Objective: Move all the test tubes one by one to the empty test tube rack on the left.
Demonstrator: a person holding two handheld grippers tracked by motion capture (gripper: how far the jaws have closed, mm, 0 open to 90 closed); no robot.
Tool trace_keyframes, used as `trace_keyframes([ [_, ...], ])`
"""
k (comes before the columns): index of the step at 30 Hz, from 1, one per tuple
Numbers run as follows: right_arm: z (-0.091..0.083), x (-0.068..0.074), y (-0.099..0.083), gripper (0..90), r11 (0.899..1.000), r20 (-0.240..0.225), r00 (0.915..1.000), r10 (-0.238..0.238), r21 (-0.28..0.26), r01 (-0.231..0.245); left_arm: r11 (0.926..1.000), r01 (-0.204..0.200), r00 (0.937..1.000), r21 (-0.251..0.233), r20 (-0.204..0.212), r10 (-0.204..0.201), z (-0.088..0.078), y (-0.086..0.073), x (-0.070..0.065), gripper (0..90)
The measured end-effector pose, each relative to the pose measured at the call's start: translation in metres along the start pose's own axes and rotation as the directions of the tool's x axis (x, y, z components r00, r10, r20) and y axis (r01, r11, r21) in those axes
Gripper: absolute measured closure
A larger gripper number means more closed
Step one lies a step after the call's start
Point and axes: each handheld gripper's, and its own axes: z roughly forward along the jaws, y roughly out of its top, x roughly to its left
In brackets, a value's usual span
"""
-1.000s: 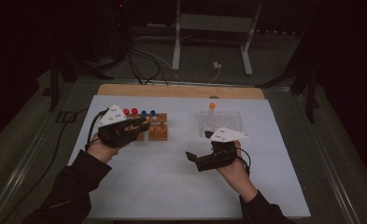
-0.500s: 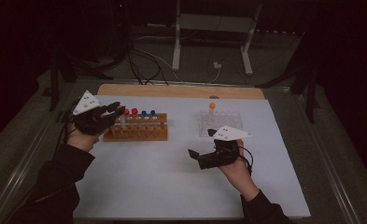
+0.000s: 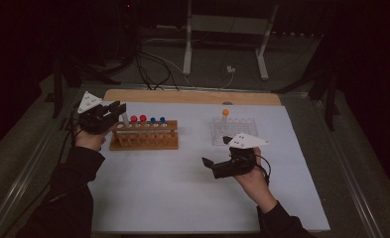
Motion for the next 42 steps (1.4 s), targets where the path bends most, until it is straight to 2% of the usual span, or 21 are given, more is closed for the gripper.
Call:
trace_keyframes([
  [6, 0.000, -0.001, 0.000, 0.0, 1.000, 0.003, 1.0000, 0.005, 0.002, -0.005, 0.9980, 0.038, 0.9992, 0.051, -0.009, -0.038, 0.014, -0.020, 0.004, 71.7],
  [10, 0.000, -0.002, 0.000, 0.0, 1.000, 0.005, 1.0000, 0.006, 0.003, -0.006, 0.9953, 0.041, 0.9991, 0.088, -0.016, -0.040, 0.022, -0.029, 0.003, 71.7],
  [15, -0.001, -0.003, 0.000, 0.0, 1.000, 0.008, 0.9999, 0.009, 0.002, -0.009, 0.9938, 0.059, 0.9982, 0.095, -0.015, -0.057, 0.026, -0.037, 0.004, 71.6],
  [21, 0.000, -0.003, -0.001, 0.0, 1.000, 0.010, 0.9999, 0.007, 0.006, -0.007, 0.9933, 0.071, 0.9974, 0.092, -0.020, -0.069, 0.024, -0.039, 0.005, 71.5],
  [26, -0.001, -0.004, 0.000, 0.0, 1.000, 0.010, 0.9999, 0.011, 0.005, -0.011, 0.9910, 0.079, 0.9967, 0.108, -0.024, -0.077, 0.024, -0.038, 0.005, 71.2],
  [31, -0.003, -0.006, 0.002, 0.0, 1.000, 0.014, 0.9998, 0.013, -0.006, -0.013, 0.9892, 0.063, 0.9976, 0.132, -0.036, -0.059, 0.023, -0.035, 0.003, 69.7],
  [34, -0.006, -0.009, 0.003, 0.0, 1.000, 0.028, 0.9995, 0.013, -0.016, -0.012, 0.9902, 0.066, 0.9974, 0.123, -0.036, -0.062, 0.017, -0.032, 0.003, 61.5],
  [35, -0.007, -0.010, 0.003, 0.0, 1.000, 0.033, 0.9993, 0.016, -0.019, -0.015, 0.9913, 0.059, 0.9980, 0.118, -0.030, -0.055, 0.014, -0.031, 0.003, 60.0],
  [36, -0.008, -0.012, 0.004, 0.0, 1.000, 0.038, 0.9991, 0.018, -0.023, -0.017, 0.9925, 0.047, 0.9982, 0.113, -0.044, -0.042, 0.010, -0.030, 0.001, 55.8],
  [37, -0.009, -0.013, 0.005, 0.0, 1.000, 0.049, 0.9987, 0.015, -0.024, -0.014, 0.9933, 0.039, 0.9986, 0.109, -0.040, -0.035, 0.006, -0.028, 0.000, 50.8],
  [38, -0.011, -0.016, 0.006, 0.0, 0.999, 0.063, 0.9979, 0.013, -0.031, -0.011, 0.9944, 0.039, 0.9991, 0.098, -0.023, -0.036, 0.002, -0.027, -0.001, 46.6],
  [40, -0.014, -0.023, 0.008, 0.0, 0.999, 0.087, 0.9961, 0.015, -0.039, -0.011, 0.9957, 0.034, 0.9993, 0.086, -0.019, -0.033, -0.008, -0.026, -0.004, 37.1],
  [42, -0.017, -0.031, 0.009, 0.0, 0.999, 0.125, 0.9921, 0.018, -0.043, -0.013, 0.9967, 0.032, 0.9994, 0.075, 0.011, -0.033, -0.017, -0.027, -0.008, 26.9],
])
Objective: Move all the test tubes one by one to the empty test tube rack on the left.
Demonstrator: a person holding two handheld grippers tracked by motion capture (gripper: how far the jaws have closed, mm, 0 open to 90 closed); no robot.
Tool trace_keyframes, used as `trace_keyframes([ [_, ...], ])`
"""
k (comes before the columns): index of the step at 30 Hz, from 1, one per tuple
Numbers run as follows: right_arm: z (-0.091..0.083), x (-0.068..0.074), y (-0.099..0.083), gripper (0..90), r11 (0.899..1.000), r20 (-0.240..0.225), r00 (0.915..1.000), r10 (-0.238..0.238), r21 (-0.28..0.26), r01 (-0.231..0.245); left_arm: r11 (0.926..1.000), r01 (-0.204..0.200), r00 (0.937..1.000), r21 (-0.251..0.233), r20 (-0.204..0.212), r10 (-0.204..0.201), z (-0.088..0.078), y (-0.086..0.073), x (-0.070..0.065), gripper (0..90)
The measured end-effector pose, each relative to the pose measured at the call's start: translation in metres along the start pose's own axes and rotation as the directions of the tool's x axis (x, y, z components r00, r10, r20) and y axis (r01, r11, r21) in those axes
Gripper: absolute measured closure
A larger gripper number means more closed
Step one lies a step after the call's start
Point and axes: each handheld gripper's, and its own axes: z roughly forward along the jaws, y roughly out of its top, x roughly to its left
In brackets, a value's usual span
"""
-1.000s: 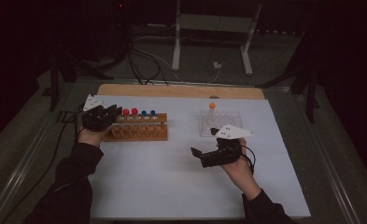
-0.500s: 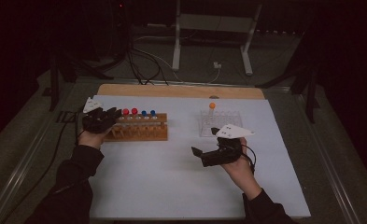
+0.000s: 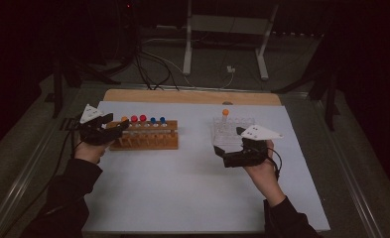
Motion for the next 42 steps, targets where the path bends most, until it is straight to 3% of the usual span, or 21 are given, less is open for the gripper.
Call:
trace_keyframes([
  [3, 0.003, -0.017, 0.000, 0.0, 1.000, 0.035, 0.9990, 0.027, 0.004, -0.027, 0.9998, -0.021, 0.9992, 0.002, 0.034, 0.021, -0.010, -0.005, -0.011, 15.9],
  [4, 0.004, -0.021, 0.000, 0.0, 0.999, 0.043, 0.9986, 0.033, 0.007, -0.033, 0.9996, -0.027, 0.9974, -0.004, 0.067, 0.027, -0.013, -0.008, -0.014, 15.6],
  [9, 0.014, -0.044, -0.003, 0.0, 0.997, 0.098, 0.9929, 0.067, 0.018, -0.070, 0.9970, -0.077, 0.9813, -0.013, 0.176, 0.078, -0.022, -0.017, -0.033, 2.4],
  [14, 0.030, -0.062, -0.008, 5.8, 0.992, 0.167, 0.9799, 0.109, 0.038, -0.117, 0.9929, -0.115, 0.9643, -0.029, 0.236, 0.119, -0.023, -0.026, -0.054, 1.2],
  [20, 0.054, -0.076, -0.012, 19.4, 0.984, 0.189, 0.9724, 0.136, 0.083, -0.154, 0.9896, -0.141, 0.9490, -0.027, 0.281, 0.143, -0.022, -0.034, -0.066, 1.0],
  [26, 0.079, -0.081, -0.016, 39.0, 0.974, 0.194, 0.9680, 0.159, 0.128, -0.186, 0.9892, -0.144, 0.9465, -0.026, 0.288, 0.145, -0.023, -0.036, -0.065, 1.0],
  [34, 0.109, -0.088, -0.012, 53.9, 0.962, 0.230, 0.9591, 0.165, 0.175, -0.208, 0.9892, -0.144, 0.9445, -0.030, 0.294, 0.146, -0.023, -0.036, -0.066, 1.0],
  [42, 0.122, -0.087, -0.012, 73.0, 0.959, 0.227, 0.9633, 0.143, 0.209, -0.192, 0.9892, -0.144, 0.9434, -0.031, 0.298, 0.146, -0.022, -0.036, -0.065, 1.0],
])
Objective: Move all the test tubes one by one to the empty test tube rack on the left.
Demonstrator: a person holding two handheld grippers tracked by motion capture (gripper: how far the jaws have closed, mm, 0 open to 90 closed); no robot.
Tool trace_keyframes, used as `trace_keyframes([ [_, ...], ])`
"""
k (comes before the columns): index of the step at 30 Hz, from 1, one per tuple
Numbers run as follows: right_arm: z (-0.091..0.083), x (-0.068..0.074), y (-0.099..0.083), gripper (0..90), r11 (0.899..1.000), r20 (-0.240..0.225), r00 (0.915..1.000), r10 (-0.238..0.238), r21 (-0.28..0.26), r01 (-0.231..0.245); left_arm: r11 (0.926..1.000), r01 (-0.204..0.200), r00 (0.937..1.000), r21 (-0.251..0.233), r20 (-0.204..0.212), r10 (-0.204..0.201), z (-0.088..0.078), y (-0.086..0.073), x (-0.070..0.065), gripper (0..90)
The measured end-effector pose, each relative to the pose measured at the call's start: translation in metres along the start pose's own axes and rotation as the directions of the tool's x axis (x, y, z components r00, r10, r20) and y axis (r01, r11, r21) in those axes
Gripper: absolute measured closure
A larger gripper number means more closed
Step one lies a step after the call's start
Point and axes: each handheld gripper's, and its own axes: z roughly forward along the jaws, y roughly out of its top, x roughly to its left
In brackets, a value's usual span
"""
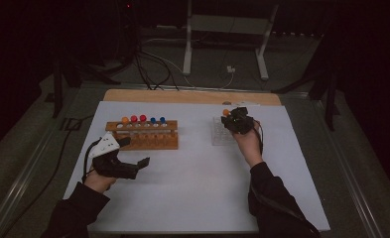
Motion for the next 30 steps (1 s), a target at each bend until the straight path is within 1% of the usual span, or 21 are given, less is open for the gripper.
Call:
trace_keyframes([
  [3, -0.001, 0.002, 0.000, 74.3, 1.000, 0.018, 0.9996, -0.020, -0.005, 0.020, 1.0000, 0.000, 1.0000, 0.001, 0.006, 0.000, 0.000, 0.000, -0.001, 1.0],
  [8, -0.008, 0.003, 0.003, 74.5, 0.999, 0.019, 0.9993, -0.032, -0.025, 0.032, 1.0000, 0.001, 1.0000, 0.005, 0.009, -0.001, 0.002, 0.001, -0.001, 1.0],
  [9, -0.010, 0.003, 0.005, 74.5, 0.999, 0.018, 0.9992, -0.035, -0.030, 0.036, 1.0000, 0.002, 0.9999, 0.008, 0.016, -0.002, 0.003, 0.001, -0.002, 1.0],
  [12, -0.019, 0.005, 0.009, 74.6, 0.997, 0.025, 0.9987, -0.044, -0.056, 0.046, 0.9999, -0.003, 0.9998, 0.012, 0.018, 0.002, 0.003, 0.004, -0.003, 1.0],
  [14, -0.027, 0.006, 0.013, 74.6, 0.995, 0.027, 0.9985, -0.047, -0.083, 0.049, 0.9998, -0.004, 1.0000, 0.022, 0.004, 0.004, 0.004, 0.006, -0.005, 1.1],
  [15, -0.031, 0.006, 0.014, 74.6, 0.994, 0.026, 0.9984, -0.050, -0.093, 0.052, 0.9997, -0.004, 0.9999, 0.023, 0.015, 0.004, 0.004, 0.007, -0.006, 1.1],
  [17, -0.040, 0.007, 0.016, 74.6, 0.992, 0.026, 0.9981, -0.057, -0.114, 0.059, 0.9996, 0.004, 0.9999, 0.027, 0.012, -0.004, 0.005, 0.008, -0.007, 1.1],
  [18, -0.045, 0.007, 0.017, 74.6, 0.990, 0.026, 0.9979, -0.060, -0.124, 0.063, 0.9997, 0.005, 0.9996, 0.026, 0.027, -0.005, 0.005, 0.009, -0.008, 1.1],
  [20, -0.054, 0.008, 0.018, 74.6, 0.988, 0.015, 0.9978, -0.065, -0.139, 0.066, 0.9994, 0.013, 0.9995, 0.033, 0.029, -0.014, 0.007, 0.011, -0.010, 1.1],
  [24, -0.069, 0.015, 0.017, 74.5, 0.984, -0.003, 0.9956, -0.094, -0.152, 0.092, 0.9989, 0.012, 0.9979, 0.045, 0.063, -0.014, 0.011, 0.016, -0.014, 1.1],
  [27, -0.080, 0.021, 0.014, 74.6, 0.981, -0.030, 0.9926, -0.118, -0.161, 0.111, 0.9986, 0.003, 0.9957, 0.053, 0.092, -0.008, 0.016, 0.021, -0.020, 1.1],
  [30, -0.089, 0.029, 0.010, 74.5, 0.976, -0.059, 0.9870, -0.149, -0.167, 0.138, 0.9984, -0.008, 0.9922, 0.057, 0.125, 0.000, 0.021, 0.026, -0.025, 1.1],
])
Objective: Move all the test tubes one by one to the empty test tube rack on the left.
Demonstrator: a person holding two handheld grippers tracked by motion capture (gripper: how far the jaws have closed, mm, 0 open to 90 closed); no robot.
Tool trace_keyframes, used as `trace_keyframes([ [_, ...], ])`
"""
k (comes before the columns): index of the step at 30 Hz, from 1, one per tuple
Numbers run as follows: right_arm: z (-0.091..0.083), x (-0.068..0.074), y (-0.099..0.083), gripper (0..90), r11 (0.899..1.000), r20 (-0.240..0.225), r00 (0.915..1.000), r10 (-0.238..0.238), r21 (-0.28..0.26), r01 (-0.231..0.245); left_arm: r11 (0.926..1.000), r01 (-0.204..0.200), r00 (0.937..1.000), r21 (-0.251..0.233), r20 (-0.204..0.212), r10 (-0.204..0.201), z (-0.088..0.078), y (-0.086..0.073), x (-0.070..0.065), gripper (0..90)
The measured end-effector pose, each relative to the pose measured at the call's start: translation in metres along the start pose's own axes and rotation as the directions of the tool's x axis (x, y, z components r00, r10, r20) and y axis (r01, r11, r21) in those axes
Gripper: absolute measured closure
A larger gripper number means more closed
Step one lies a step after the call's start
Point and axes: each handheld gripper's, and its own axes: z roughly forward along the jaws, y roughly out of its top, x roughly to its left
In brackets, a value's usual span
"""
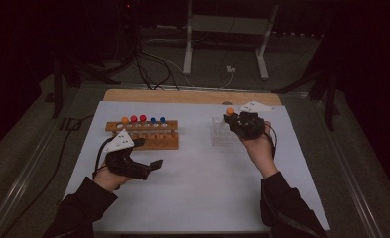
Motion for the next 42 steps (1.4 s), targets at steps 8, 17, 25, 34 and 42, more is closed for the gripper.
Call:
trace_keyframes([
  [8, -0.016, 0.027, -0.016, 74.5, 0.999, -0.098, 0.9942, -0.044, 0.015, 0.046, 0.9998, -0.020, 0.9980, 0.002, 0.060, 0.020, 0.014, 0.016, -0.013, 1.1],
  [17, -0.025, 0.058, -0.032, 74.5, 0.996, -0.185, 0.9794, -0.082, 0.029, 0.088, 0.9990, -0.044, 0.9928, -0.003, 0.111, 0.044, 0.030, 0.034, -0.026, 1.3],
  [25, -0.027, 0.079, -0.046, 74.5, 0.993, -0.237, 0.9664, -0.099, 0.045, 0.113, 0.9984, -0.056, 0.9884, -0.006, 0.141, 0.056, 0.050, 0.043, -0.039, 6.4],
  [34, -0.027, 0.089, -0.050, 74.6, 0.990, -0.260, 0.9590, -0.114, 0.052, 0.131, 0.9956, -0.094, 0.9800, -0.009, 0.176, 0.094, 0.079, 0.046, -0.053, 31.8],
  [42, -0.029, 0.091, -0.050, 74.5, 0.990, -0.266, 0.9568, -0.117, 0.047, 0.134, 0.9883, -0.153, 0.9740, 0.006, 0.170, 0.149, 0.095, 0.048, -0.059, 55.1],
])
